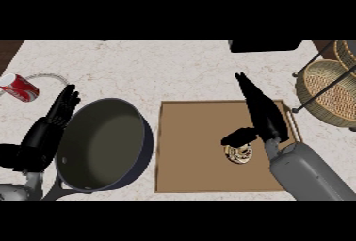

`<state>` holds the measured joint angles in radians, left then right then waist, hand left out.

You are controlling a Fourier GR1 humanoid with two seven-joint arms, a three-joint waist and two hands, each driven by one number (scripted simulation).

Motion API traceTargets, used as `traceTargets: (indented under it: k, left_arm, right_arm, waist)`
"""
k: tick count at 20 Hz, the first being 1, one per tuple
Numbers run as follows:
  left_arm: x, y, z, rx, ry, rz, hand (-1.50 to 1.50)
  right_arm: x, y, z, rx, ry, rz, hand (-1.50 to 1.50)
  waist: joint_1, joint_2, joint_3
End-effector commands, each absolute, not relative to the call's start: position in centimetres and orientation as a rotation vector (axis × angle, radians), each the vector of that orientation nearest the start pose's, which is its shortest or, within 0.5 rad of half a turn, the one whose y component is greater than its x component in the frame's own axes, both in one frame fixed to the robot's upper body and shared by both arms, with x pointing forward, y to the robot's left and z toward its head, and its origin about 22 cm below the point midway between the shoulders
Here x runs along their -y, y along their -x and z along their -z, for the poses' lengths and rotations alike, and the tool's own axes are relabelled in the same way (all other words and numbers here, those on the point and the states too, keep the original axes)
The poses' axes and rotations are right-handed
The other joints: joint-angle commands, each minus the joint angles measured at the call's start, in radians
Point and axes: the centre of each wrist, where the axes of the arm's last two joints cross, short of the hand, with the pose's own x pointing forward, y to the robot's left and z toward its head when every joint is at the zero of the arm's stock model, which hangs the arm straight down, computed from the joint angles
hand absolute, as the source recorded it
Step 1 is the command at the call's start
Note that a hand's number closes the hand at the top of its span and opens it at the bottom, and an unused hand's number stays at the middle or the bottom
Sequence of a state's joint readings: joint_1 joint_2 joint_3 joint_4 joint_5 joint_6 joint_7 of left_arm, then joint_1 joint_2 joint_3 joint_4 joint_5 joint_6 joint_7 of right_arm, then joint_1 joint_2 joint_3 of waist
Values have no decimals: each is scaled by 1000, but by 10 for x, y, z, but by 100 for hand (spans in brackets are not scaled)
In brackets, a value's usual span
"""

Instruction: Pick the cupcake from the tray and place it in the tiered basket

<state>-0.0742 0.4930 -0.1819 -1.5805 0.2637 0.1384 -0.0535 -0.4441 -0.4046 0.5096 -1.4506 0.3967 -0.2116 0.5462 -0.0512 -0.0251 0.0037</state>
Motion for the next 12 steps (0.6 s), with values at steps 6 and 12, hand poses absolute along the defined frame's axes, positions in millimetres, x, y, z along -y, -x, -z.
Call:
traceTargets:
  k: [6, 12]
  left_arm:
    - [-259, -237, -3, 1516, 29, 203, 0]
    - [-264, -251, -10, 1532, 33, 192, 0]
  right_arm:
    - [131, -293, -122, 949, 805, -1166, -150]
    - [99, -268, -153, 855, 810, -1174, -150]
  waist:
    - [8, 9, -14]
    - [-1, 10, -10]
